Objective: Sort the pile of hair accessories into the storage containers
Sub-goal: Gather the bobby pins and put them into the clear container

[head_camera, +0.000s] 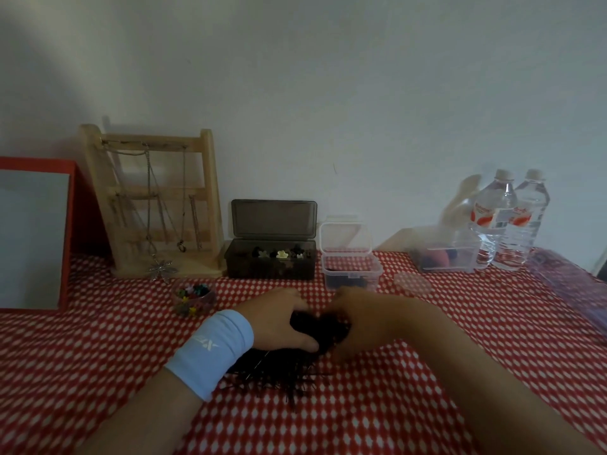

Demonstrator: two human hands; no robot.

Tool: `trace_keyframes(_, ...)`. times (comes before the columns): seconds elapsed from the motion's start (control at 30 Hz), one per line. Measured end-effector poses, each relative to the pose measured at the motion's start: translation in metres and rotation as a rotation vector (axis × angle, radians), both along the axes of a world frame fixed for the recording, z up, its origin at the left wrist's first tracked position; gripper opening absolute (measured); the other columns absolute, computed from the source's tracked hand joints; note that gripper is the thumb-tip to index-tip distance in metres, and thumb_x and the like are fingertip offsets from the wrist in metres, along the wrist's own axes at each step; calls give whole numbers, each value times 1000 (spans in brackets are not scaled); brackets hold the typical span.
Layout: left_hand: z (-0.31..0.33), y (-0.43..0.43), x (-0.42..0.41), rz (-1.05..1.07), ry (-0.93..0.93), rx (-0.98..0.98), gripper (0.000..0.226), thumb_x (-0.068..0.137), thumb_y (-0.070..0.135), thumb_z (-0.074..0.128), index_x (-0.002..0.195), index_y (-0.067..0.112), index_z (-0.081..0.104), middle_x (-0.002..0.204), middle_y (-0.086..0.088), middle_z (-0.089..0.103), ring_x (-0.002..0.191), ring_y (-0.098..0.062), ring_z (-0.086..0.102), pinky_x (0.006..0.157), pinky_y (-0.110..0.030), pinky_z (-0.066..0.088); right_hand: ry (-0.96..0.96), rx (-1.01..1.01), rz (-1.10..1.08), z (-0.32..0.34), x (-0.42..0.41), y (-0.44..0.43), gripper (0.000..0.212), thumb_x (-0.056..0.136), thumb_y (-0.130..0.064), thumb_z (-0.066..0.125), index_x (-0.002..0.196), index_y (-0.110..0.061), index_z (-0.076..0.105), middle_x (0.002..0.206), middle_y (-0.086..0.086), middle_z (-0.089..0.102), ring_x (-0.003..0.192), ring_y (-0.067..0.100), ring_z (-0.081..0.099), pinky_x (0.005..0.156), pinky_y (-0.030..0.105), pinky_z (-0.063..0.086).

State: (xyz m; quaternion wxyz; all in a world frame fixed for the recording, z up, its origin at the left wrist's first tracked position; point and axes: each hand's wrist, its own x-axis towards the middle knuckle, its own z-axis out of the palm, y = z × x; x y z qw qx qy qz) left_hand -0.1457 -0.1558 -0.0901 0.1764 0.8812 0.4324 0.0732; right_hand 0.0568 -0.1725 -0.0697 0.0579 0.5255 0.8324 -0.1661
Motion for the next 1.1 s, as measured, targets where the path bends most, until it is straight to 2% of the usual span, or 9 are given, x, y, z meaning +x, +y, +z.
trace_keyframes(0.17,-4,3,-5,12,148,8,75,68,71,69,127,27,56,116,13,42,111,-9,41,98,-30,41,30,128,-4,-8,-5,3,33,88,-33,72,120,-28,68,112,-8,66,98,12,61,87,25,52)
trace_keyframes(0.3,-2,0,-2,54,16,2,64,65,59,79,116,28,55,107,15,49,100,-8,51,86,-24,47,129,110,60,-14,-12,0,52,84,-32,75,133,-34,57,129,-12,60,111,9,58,97,26,49)
trace_keyframes(0.43,2,-1,-5,126,-74,-82,90,59,57,84,126,37,27,119,12,51,103,-10,55,88,-27,51,103,138,27,-16,-16,1,35,91,-28,69,126,-27,64,122,-7,64,103,11,61,94,28,53)
trace_keyframes(0.53,6,-2,-8,96,-27,-75,75,64,57,82,126,34,45,115,22,48,110,-7,52,88,-18,43,62,166,-19,-16,-12,3,31,93,-26,67,124,-23,66,119,-3,66,100,15,62,93,31,54)
trace_keyframes(0.7,3,-2,-7,92,-77,-35,34,68,53,81,93,34,67,90,19,62,83,1,58,67,-10,44,107,188,72,-20,-20,0,49,93,-29,65,140,-29,53,139,-6,52,121,14,51,106,33,43)
trace_keyframes(0.77,4,0,-6,126,-71,-43,36,67,55,81,91,32,68,89,15,65,81,0,60,69,-16,50,81,199,66,-19,-26,1,45,97,-22,60,141,-26,54,143,-2,51,125,18,50,109,33,41)
trace_keyframes(0.83,6,1,-9,160,-17,-16,51,65,62,78,101,29,66,99,13,65,89,-5,61,81,-25,54,34,186,23,-17,-26,4,41,98,-16,58,139,-21,56,142,2,53,124,22,53,108,34,42)
trace_keyframes(0.9,8,3,-15,192,16,-1,60,68,63,76,115,30,61,111,14,60,100,-7,57,88,-25,50,11,168,14,-15,-23,7,37,98,-15,58,134,-15,60,135,8,59,120,28,57,104,39,45)
trace_keyframes(1.1,8,8,-23,162,19,-55,40,79,55,71,113,34,64,107,18,58,99,-3,56,83,-18,45,96,150,-80,-10,3,5,26,100,-21,57,125,-19,65,125,0,64,109,18,59,99,33,48)
